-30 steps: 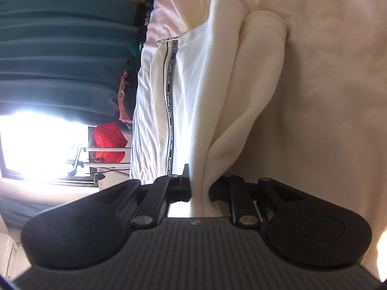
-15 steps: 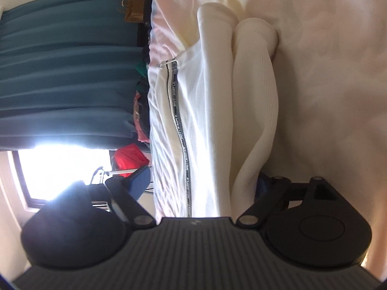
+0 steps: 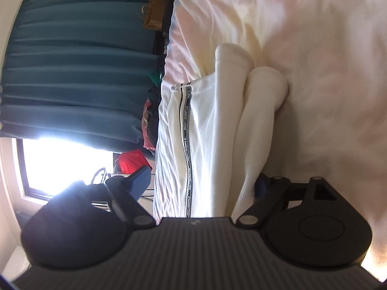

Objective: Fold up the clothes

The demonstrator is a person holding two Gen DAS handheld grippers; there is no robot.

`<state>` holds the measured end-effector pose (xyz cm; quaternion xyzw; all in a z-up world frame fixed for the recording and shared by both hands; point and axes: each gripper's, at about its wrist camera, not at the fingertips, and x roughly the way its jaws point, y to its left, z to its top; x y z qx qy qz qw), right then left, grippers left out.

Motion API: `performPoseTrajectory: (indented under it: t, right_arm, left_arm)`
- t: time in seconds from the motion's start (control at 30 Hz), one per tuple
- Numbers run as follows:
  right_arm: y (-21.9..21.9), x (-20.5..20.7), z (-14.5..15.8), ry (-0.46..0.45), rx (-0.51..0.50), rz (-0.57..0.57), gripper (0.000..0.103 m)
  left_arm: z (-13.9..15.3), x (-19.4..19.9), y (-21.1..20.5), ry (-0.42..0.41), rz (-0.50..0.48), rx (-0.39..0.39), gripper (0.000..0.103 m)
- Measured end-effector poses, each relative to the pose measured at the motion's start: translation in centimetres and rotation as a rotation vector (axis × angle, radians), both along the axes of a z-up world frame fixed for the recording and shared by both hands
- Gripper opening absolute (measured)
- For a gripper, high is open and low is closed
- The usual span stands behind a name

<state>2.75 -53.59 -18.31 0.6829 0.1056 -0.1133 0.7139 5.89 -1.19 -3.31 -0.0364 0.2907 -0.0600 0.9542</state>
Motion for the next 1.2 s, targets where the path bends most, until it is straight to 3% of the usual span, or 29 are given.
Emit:
performPoseTrajectory:
  t: [0.17,0.27,0.4,0.63,0.8,0.93,1.07,1.2]
  right_arm:
    - [-1.2,0.0,0.1,-0.021,-0.085,0.002,0.087]
    - [-1.4,0.7,0.3,-0.028,-0.118,0.001,0.087]
    - [-1.1,1.6,1.2,0.015,-0.216,-0.001,0.087]
    - [-1.6,1.7,-0.1,0.098,-0.231,-0.067,0.085]
    - [-1.7,2.3,0.2,0.036,-0.302,-0.056,0.084]
    - [-1.6,1.7,1.0,-0.084,-0.317,-0.068,0.084]
    - [-1.7,2.0,0.5,0.014,-0.308,-0.037,0.083]
    - [-1.8,2.9,-0.5,0.144,-0.307,0.027,0.061]
  left_arm:
    - [-4.8,1.4,-1.1,0.015,0.028,0.123,0.097]
    - [-7.1,1.7,-0.3,0.073,0.045,0.107,0.098]
    - [-8.5,1.5,-0.5,0.089,0.058,0.128,0.101]
    - [-8.8,1.8,-0.8,0.107,0.059,0.140,0.103]
    - [-8.8,1.8,-1.1,0.108,0.063,0.150,0.103]
    - [-8.9,1.7,-1.3,0.105,0.064,0.163,0.103]
    - [-8.9,1.7,-1.3,0.105,0.062,0.170,0.103]
    - [-8.9,1.7,-1.4,0.107,0.060,0.176,0.103]
